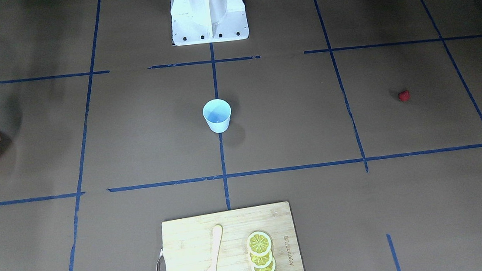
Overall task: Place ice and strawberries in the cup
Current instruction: 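Return the right gripper to the bowl and pause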
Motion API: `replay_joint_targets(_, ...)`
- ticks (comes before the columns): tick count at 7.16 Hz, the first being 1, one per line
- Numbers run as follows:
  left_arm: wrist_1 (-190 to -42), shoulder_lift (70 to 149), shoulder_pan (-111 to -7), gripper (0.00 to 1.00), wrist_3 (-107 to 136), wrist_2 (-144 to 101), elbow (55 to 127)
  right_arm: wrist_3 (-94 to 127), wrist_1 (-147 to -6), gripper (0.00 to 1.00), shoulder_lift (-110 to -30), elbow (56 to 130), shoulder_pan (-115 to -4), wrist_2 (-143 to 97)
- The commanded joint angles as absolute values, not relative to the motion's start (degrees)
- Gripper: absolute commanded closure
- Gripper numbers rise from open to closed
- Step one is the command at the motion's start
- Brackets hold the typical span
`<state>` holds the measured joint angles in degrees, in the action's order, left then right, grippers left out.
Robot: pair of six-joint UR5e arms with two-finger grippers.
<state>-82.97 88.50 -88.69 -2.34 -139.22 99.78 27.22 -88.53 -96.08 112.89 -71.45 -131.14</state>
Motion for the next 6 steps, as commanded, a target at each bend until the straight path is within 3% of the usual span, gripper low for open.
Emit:
replay_joint_targets(1, -82.9, 88.5, -88.7, 0.00, -2.3, -139.2, 100.2, 11.1, -88.5, 0.00, -98.0, 106.2, -75.5, -130.4)
replay_joint_targets(6, -82.9, 88.5, -88.7, 0.00, -2.4, -139.2, 100.4, 9.5, -81.9, 0.01, -99.6, 101.0, -74.0, -130.9)
